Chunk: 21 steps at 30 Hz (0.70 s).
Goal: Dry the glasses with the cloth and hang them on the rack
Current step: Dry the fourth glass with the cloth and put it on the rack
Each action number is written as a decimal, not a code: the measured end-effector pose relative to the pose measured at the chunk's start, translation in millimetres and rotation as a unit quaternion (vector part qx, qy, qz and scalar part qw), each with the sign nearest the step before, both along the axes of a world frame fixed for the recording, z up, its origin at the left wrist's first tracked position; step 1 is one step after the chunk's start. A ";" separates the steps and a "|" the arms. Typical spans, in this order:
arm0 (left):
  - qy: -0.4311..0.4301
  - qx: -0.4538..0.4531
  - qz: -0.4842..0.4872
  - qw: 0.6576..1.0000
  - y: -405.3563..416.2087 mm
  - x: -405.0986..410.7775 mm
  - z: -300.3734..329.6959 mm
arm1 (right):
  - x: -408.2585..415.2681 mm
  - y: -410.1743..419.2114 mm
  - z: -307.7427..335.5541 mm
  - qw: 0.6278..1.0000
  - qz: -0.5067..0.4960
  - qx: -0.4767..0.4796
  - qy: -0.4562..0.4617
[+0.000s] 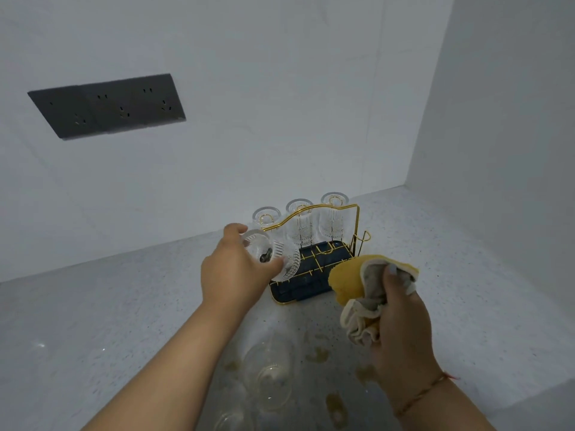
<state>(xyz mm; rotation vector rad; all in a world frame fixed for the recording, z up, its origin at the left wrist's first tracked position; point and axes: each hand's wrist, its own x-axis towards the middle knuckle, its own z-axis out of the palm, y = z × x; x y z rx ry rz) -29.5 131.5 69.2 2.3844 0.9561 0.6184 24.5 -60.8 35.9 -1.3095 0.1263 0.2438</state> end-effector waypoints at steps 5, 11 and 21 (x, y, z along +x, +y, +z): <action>0.110 0.090 -0.029 0.989 2.2 33.0 -19.3 | 11.0 -5.1 -6.0 1.000 0.023 -0.012 0.018; 0.179 0.130 -0.051 0.974 2.4 50.9 -45.5 | 18.3 -4.3 -8.9 0.998 0.053 -0.006 0.031; 0.192 0.118 -0.060 0.973 5.6 48.4 -58.2 | 19.0 -2.5 -8.9 0.993 0.080 0.055 0.064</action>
